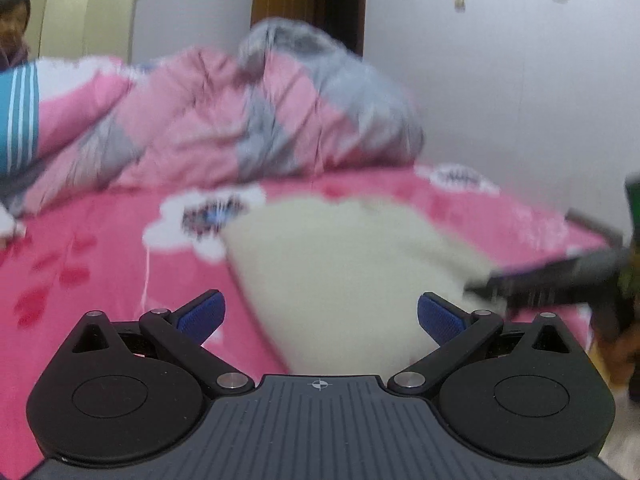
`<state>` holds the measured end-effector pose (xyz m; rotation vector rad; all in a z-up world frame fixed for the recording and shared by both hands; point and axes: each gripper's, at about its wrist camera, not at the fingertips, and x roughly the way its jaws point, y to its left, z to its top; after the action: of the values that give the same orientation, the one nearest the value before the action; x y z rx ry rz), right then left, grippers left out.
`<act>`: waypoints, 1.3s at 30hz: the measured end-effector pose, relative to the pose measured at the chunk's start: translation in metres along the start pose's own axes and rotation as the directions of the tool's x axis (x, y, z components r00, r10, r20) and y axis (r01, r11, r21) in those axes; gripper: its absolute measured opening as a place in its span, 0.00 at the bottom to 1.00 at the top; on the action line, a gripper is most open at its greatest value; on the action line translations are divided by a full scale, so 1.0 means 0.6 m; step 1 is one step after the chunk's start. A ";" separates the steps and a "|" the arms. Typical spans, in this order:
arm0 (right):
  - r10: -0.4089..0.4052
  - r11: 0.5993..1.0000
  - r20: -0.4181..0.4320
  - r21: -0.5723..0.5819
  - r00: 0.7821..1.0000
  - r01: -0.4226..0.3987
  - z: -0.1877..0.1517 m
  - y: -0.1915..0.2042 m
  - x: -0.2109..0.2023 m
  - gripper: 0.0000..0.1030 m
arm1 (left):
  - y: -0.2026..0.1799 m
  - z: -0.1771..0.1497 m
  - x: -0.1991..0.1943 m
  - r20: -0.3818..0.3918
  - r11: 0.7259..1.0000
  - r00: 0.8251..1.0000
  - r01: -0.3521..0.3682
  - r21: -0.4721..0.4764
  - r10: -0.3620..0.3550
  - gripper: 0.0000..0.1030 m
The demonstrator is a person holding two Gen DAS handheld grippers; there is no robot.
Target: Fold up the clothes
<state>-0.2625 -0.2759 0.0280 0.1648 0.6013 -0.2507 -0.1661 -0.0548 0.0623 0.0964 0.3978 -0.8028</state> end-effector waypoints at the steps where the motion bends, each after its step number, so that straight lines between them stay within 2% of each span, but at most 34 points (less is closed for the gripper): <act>1: -0.001 1.000 0.002 0.000 1.000 0.001 0.000 0.000 0.000 0.42 | -0.002 0.008 0.008 0.012 1.000 1.000 -0.007 -0.003 0.007 1.00; 5: -0.010 1.000 0.006 -0.010 1.000 0.011 -0.002 0.005 -0.001 0.42 | -0.018 0.028 0.052 0.025 0.999 0.999 -0.045 0.000 0.045 1.00; 11: -0.033 0.999 0.013 -0.038 0.999 0.034 -0.001 0.015 -0.004 0.42 | -0.035 0.005 0.113 -0.108 0.997 0.991 -0.076 -0.002 0.076 0.87; 13: -0.044 0.997 0.011 -0.060 0.999 0.044 0.004 0.020 -0.006 0.40 | -0.036 -0.001 0.113 -0.106 0.996 0.991 -0.086 -0.005 0.085 0.87; 16: -0.055 0.995 0.024 -0.085 0.998 0.057 0.026 0.027 -0.018 0.27 | -0.039 -0.007 0.109 -0.094 0.995 0.991 -0.096 0.004 0.095 0.87; 19: -0.068 0.993 0.070 -0.091 0.995 0.074 0.045 0.030 -0.027 0.26 | -0.037 -0.010 0.107 -0.088 0.996 0.992 -0.093 0.004 0.093 0.86; 23: -0.042 0.993 -0.004 -0.112 0.999 0.041 0.023 0.034 0.015 0.26 | -0.032 0.002 0.102 -0.068 0.996 0.994 -0.090 -0.006 0.089 0.75; 26: -0.049 0.992 0.006 -0.120 0.999 0.049 0.013 0.036 0.020 0.27 | -0.025 0.024 0.101 -0.021 0.997 0.997 -0.072 -0.007 0.072 0.75; 29: -0.050 0.992 -0.008 -0.113 0.999 0.049 0.018 0.037 0.019 0.27 | -0.014 0.040 0.130 -0.041 0.998 0.997 -0.061 -0.006 0.060 0.75; 32: -0.043 0.995 -0.009 -0.096 0.999 0.042 0.018 0.034 0.017 0.27 | -0.006 0.033 0.169 -0.103 0.998 0.993 -0.066 0.005 0.066 0.76; 34: -0.029 0.998 -0.026 -0.063 0.999 0.028 0.033 0.026 0.014 0.26 | -0.009 0.031 0.166 -0.102 0.998 0.993 -0.064 0.025 0.067 0.79; 39: -0.024 0.999 0.035 -0.030 0.999 0.025 0.089 0.018 0.014 0.26 | 0.001 0.027 0.161 -0.100 0.999 0.994 -0.041 0.006 0.041 0.80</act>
<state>-0.2241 -0.2793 0.0673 0.1237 0.5728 -0.2681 -0.1003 -0.1243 0.0404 0.1482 0.4877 -0.7604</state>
